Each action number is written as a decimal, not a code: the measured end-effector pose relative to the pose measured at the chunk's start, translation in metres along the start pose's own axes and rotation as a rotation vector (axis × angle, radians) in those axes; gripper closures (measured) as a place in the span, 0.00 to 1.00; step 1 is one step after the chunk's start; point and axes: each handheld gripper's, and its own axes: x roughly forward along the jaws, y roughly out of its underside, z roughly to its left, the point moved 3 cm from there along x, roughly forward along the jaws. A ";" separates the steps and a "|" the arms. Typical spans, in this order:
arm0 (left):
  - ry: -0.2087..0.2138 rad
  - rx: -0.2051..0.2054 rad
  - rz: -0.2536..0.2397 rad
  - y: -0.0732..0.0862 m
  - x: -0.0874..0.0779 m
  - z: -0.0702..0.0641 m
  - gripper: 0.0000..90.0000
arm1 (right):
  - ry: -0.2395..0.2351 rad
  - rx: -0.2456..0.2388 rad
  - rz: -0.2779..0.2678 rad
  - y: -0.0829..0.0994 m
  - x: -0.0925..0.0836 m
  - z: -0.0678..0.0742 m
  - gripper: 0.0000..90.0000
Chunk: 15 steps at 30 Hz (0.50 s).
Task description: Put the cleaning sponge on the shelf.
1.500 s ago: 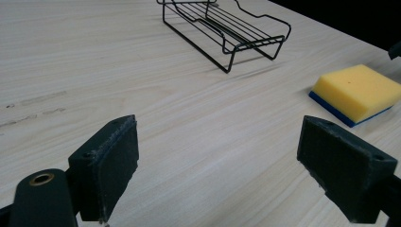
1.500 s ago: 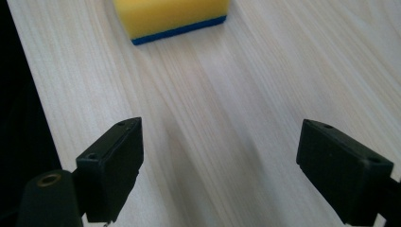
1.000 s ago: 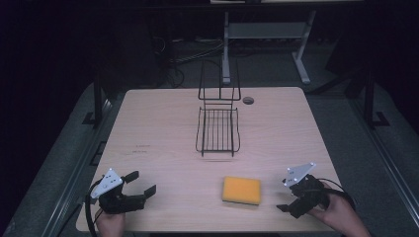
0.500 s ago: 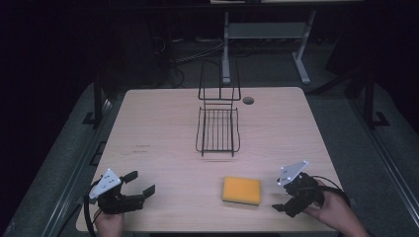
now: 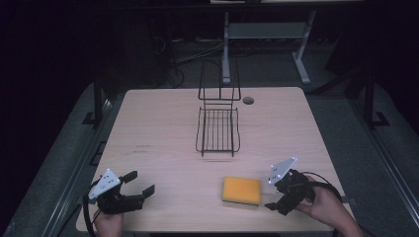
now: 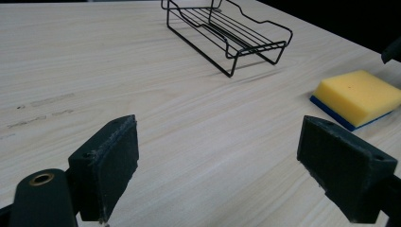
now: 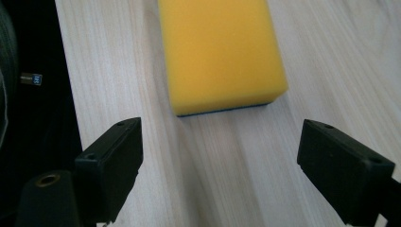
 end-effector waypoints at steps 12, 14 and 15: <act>0.004 0.000 -0.001 0.000 0.000 0.000 0.14 | -0.022 -0.033 0.008 -0.019 0.005 -0.001 0.16; 0.005 0.002 -0.001 0.000 0.000 0.000 0.14 | -0.028 -0.034 0.006 -0.022 0.006 -0.001 0.16; 0.004 0.002 0.000 0.000 0.000 -0.001 0.14 | -0.031 -0.034 0.006 -0.023 0.007 -0.001 0.16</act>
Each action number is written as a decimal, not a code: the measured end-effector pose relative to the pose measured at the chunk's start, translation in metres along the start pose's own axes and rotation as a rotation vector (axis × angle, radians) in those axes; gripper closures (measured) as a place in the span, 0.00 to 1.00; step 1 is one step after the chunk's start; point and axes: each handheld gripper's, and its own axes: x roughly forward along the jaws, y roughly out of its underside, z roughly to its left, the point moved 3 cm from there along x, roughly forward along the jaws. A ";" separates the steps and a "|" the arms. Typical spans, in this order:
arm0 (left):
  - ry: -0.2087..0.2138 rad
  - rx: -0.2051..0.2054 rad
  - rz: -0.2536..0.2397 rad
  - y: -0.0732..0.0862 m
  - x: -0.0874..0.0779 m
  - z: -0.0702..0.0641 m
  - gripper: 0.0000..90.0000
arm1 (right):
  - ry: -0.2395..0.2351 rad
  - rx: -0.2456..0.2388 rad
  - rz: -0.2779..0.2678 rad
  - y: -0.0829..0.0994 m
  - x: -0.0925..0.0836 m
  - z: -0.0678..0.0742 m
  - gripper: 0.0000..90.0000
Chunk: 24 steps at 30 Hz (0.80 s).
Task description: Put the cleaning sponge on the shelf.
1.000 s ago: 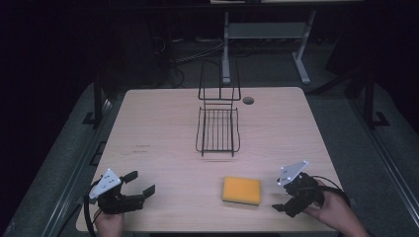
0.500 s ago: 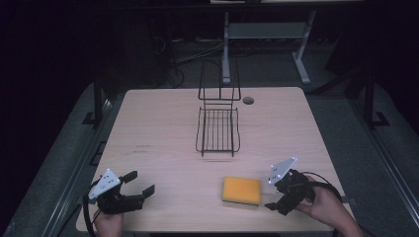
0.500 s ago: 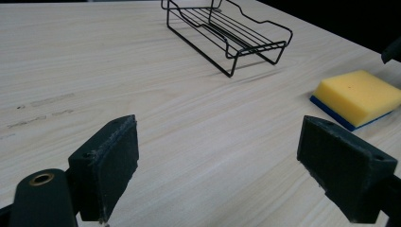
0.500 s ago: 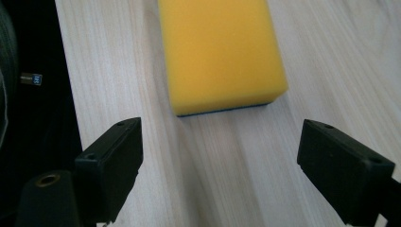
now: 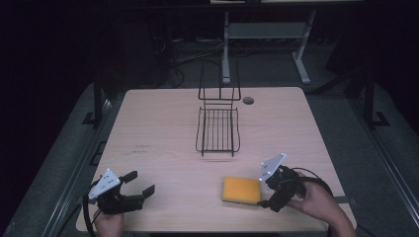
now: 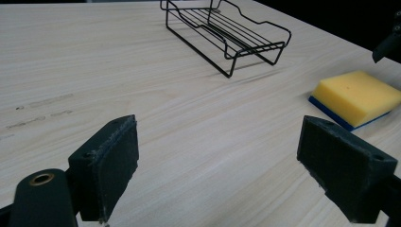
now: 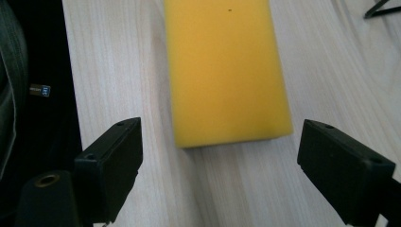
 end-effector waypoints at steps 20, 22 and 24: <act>0.002 0.003 -0.002 -0.001 -0.001 0.000 0.14 | -0.040 -0.043 0.030 -0.025 0.014 -0.004 0.16; 0.003 0.003 0.000 -0.001 -0.001 0.000 0.14 | -0.043 -0.042 0.034 -0.027 0.016 -0.004 0.16; 0.003 0.003 -0.001 -0.001 -0.001 -0.001 0.14 | -0.047 -0.045 0.034 -0.029 0.017 -0.004 0.16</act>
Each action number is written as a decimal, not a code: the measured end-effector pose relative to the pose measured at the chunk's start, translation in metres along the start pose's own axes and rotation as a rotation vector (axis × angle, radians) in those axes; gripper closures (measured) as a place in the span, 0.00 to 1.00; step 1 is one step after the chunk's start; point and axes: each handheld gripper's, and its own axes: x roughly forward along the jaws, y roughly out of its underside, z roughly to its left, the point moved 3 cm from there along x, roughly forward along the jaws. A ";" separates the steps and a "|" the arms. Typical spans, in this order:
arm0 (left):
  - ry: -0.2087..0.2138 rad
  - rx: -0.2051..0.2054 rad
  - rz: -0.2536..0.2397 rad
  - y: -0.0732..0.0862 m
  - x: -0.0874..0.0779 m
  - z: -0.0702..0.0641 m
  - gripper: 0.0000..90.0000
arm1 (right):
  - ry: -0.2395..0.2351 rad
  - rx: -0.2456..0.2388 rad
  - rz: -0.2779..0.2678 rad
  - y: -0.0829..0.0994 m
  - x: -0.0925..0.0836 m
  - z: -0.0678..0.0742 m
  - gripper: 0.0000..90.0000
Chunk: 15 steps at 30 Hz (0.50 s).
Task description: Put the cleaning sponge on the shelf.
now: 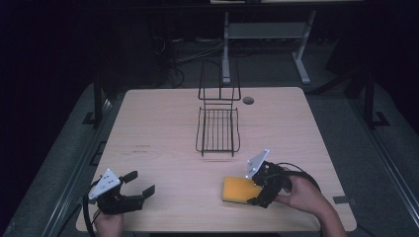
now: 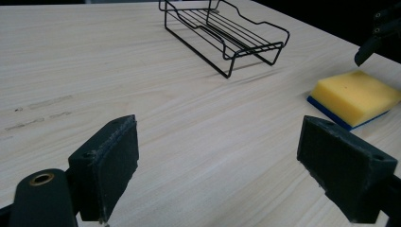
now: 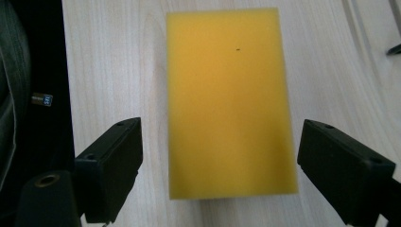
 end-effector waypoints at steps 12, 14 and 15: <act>0.000 0.002 -0.002 0.000 -0.001 0.000 0.14 | -0.003 -0.022 0.019 -0.012 0.006 -0.003 0.16; -0.001 0.001 -0.004 0.000 -0.001 0.000 0.14 | -0.002 -0.026 0.023 -0.014 0.007 -0.004 0.16; -0.001 0.001 -0.004 0.000 -0.001 0.000 0.14 | -0.003 -0.030 0.024 -0.014 0.008 -0.004 0.16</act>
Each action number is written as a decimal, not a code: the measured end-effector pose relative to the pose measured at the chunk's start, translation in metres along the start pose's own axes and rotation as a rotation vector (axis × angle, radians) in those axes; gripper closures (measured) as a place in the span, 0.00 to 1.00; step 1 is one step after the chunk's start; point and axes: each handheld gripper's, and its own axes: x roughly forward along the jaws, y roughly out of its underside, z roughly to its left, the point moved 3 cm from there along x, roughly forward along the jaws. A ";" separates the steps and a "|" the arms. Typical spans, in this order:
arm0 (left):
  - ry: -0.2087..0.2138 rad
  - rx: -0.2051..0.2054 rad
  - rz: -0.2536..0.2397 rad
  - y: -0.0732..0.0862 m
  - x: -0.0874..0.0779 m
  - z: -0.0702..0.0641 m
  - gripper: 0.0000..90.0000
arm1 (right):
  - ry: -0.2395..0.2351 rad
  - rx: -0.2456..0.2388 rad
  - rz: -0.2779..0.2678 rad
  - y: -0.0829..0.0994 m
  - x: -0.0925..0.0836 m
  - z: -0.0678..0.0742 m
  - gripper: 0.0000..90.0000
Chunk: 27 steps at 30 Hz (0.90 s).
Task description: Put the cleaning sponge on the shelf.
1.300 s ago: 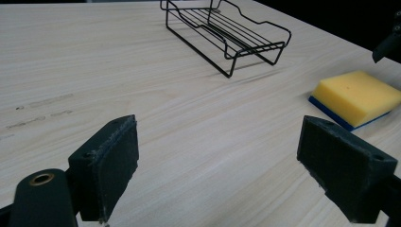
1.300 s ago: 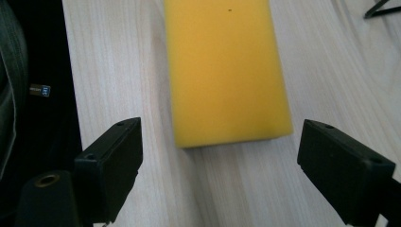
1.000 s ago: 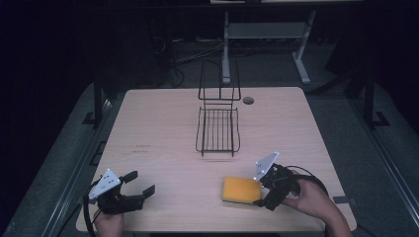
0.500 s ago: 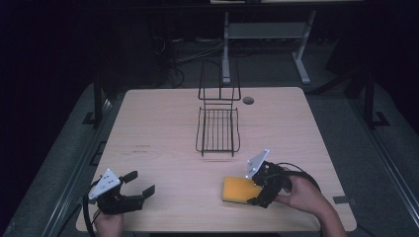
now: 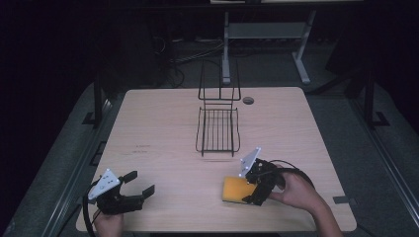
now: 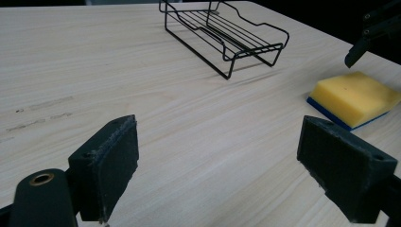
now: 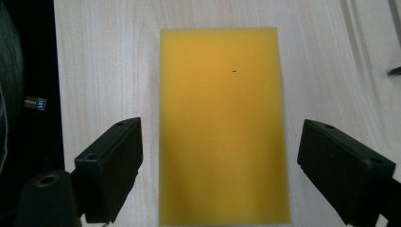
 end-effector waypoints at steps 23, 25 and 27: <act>0.000 -0.004 -0.004 0.000 -0.001 0.000 0.14 | -0.049 0.005 0.026 -0.006 0.021 -0.003 0.16; 0.000 -0.003 -0.003 0.000 -0.001 0.000 0.14 | -0.053 0.002 0.024 -0.006 0.023 -0.003 0.16; 0.000 -0.004 -0.005 0.000 -0.001 0.000 0.14 | -0.054 0.007 0.026 -0.006 0.024 -0.002 0.16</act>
